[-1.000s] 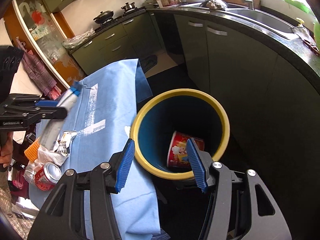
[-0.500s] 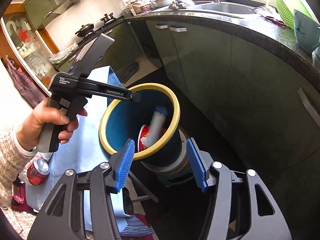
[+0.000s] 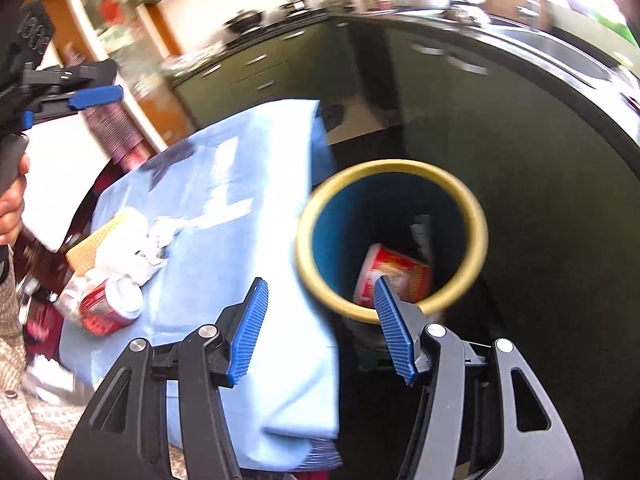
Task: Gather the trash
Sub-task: 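Carry the tube over the yellow bin and open the left gripper, then grasp the white supplement bottle with the right gripper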
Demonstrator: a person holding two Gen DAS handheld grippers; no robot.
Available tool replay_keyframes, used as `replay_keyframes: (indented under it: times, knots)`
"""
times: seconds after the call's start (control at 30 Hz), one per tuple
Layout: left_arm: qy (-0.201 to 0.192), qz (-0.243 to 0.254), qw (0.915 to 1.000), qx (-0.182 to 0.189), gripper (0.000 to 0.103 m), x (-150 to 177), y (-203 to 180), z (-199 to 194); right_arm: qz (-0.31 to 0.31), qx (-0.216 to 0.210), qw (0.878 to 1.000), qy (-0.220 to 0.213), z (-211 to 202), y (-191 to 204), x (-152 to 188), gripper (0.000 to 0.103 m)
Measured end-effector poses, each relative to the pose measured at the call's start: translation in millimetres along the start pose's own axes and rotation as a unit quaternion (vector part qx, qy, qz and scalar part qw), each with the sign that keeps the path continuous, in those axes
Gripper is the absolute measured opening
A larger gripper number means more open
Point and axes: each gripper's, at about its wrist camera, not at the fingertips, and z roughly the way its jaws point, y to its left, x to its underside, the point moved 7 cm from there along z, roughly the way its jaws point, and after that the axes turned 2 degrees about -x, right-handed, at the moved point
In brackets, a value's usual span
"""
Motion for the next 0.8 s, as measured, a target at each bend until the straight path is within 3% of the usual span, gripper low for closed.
replay_keyframes:
  times: [0.1,0.23,0.37,0.5,0.67,0.8]
  knots:
    - [-0.019,-0.046,0.9985,-0.025,0.083,35,59,-43,-0.047,-0.046,0.997,0.031,28,55,-11,0.058]
    - [-0.038,-0.098,0.9917,-0.074,0.084,87,125,-85,-0.106,-0.109,0.985,0.082,57,133,-14,0.058]
    - [-0.036,-0.136,0.9856,-0.094,0.084,137,178,-109,-0.216,-0.146,0.958,0.116,73,211,-9,0.058]
    - [-0.03,-0.163,0.9806,-0.105,0.084,174,201,-122,-0.276,-0.139,0.943,0.126,87,256,-14,0.058]
    - [-0.04,-0.175,0.9769,-0.116,0.086,193,206,-140,-0.327,-0.138,0.925,0.136,112,293,-24,0.058]
    - [-0.041,-0.178,0.9758,-0.121,0.087,201,208,-147,-0.297,-0.132,0.936,0.139,142,304,-56,0.056]
